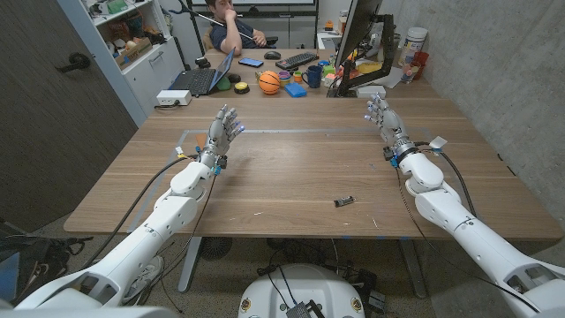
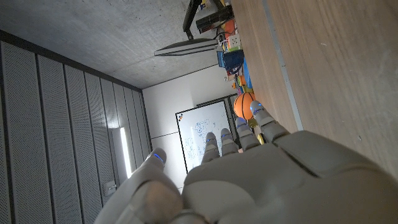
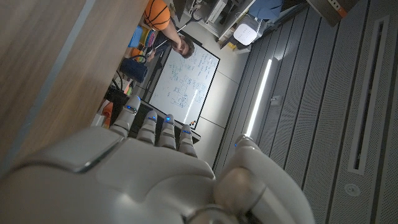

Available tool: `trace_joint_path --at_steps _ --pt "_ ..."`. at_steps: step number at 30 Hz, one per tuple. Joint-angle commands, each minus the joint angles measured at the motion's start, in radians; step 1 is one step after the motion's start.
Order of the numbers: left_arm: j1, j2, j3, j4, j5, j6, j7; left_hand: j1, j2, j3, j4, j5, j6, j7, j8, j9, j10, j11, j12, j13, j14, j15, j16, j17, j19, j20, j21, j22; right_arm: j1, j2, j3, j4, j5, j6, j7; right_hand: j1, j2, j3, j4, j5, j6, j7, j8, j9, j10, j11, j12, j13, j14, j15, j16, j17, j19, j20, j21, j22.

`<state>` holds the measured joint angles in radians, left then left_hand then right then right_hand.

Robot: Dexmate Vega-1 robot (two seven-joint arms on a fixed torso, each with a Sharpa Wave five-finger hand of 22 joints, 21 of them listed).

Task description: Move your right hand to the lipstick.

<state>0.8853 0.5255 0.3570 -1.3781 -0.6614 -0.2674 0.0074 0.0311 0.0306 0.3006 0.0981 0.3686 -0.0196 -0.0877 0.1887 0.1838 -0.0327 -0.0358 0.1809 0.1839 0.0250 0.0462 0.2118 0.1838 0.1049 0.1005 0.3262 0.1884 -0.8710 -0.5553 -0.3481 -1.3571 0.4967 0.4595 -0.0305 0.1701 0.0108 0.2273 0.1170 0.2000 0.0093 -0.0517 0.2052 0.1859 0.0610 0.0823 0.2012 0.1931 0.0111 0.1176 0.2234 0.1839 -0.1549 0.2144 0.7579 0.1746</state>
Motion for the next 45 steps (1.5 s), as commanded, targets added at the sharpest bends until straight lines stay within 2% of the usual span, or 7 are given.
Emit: trace_joint_path --at_steps 1,10,21,32,44,45 --pt "0.003 0.003 0.003 -0.005 -0.002 0.0 -0.008 0.008 0.0 0.0 0.003 0.007 -0.002 -0.01 0.005 0.003 -0.004 -0.002 0.007 0.003 0.001 0.002 0.001 0.002 -0.002 0.008 -0.002 0.004 -0.079 -0.046 0.04 -0.112 -0.107 0.048 -0.113 -0.003 -0.015 -0.007 -0.002 0.006 0.008 -0.006 0.004 0.003 0.005 -0.003 0.009 0.004 0.015 0.001 0.01 0.002 0.01 0.001 -0.004 0.003" --pt "0.005 0.003 0.003 -0.006 -0.003 -0.001 -0.011 0.008 0.0 -0.002 0.004 0.007 -0.002 -0.01 0.005 0.003 -0.003 0.001 0.007 0.003 0.001 -0.002 0.001 0.002 -0.001 0.008 -0.004 0.004 -0.132 -0.076 0.07 -0.176 -0.183 0.051 -0.176 -0.009 -0.031 -0.02 -0.003 0.009 0.012 -0.014 0.002 0.003 0.007 -0.007 0.009 0.004 0.019 -0.003 0.008 0.001 0.021 0.001 -0.008 0.003" --pt "-0.001 0.001 0.006 0.001 -0.001 -0.005 -0.02 0.008 0.0 -0.003 0.005 0.008 -0.002 -0.01 0.005 0.003 -0.003 0.0 0.007 0.003 0.0 -0.004 0.0 0.002 0.0 0.008 -0.005 0.004 -0.201 -0.115 0.113 -0.256 -0.345 0.036 -0.281 -0.016 -0.056 -0.038 -0.008 0.015 0.004 -0.029 -0.005 0.003 -0.002 -0.025 0.005 0.003 0.016 -0.005 0.001 0.0 0.035 0.001 -0.018 0.002" --pt "-0.013 0.001 0.011 0.012 0.002 -0.009 -0.035 0.008 0.0 -0.005 0.005 0.008 -0.001 -0.01 0.005 0.002 -0.002 0.002 0.008 0.003 -0.001 -0.006 -0.001 0.002 0.0 0.009 -0.008 0.004 -0.27 -0.138 0.156 -0.328 -0.522 0.011 -0.384 -0.015 -0.068 -0.048 -0.012 0.021 -0.017 -0.038 -0.014 0.003 -0.015 -0.041 0.001 0.003 0.001 -0.01 -0.01 0.0 0.038 0.002 -0.03 0.001" --pt "-0.032 -0.003 0.021 0.03 0.002 -0.008 -0.061 0.008 0.0 -0.007 0.006 0.009 -0.002 -0.01 0.005 0.002 -0.003 0.001 0.007 0.003 0.0 -0.008 -0.001 0.002 0.001 0.009 -0.01 0.004 -0.355 -0.183 0.211 -0.421 -0.6 -0.053 -0.402 -0.007 -0.079 -0.056 -0.021 0.028 -0.041 -0.055 -0.02 0.003 -0.035 -0.053 -0.004 0.003 -0.024 -0.013 -0.023 0.0 0.027 0.002 -0.051 0.0" --pt "-0.034 -0.004 0.022 0.03 0.002 -0.007 -0.062 0.008 0.0 -0.007 0.006 0.009 -0.002 -0.01 0.005 0.002 -0.003 0.001 0.007 0.003 0.0 -0.008 -0.001 0.002 0.001 0.009 -0.01 0.004 -0.361 -0.187 0.215 -0.428 -0.604 -0.059 -0.401 -0.005 -0.081 -0.058 -0.022 0.03 -0.047 -0.058 -0.021 0.003 -0.044 -0.063 -0.007 0.003 -0.024 -0.013 -0.023 0.0 0.025 0.002 -0.056 0.0"
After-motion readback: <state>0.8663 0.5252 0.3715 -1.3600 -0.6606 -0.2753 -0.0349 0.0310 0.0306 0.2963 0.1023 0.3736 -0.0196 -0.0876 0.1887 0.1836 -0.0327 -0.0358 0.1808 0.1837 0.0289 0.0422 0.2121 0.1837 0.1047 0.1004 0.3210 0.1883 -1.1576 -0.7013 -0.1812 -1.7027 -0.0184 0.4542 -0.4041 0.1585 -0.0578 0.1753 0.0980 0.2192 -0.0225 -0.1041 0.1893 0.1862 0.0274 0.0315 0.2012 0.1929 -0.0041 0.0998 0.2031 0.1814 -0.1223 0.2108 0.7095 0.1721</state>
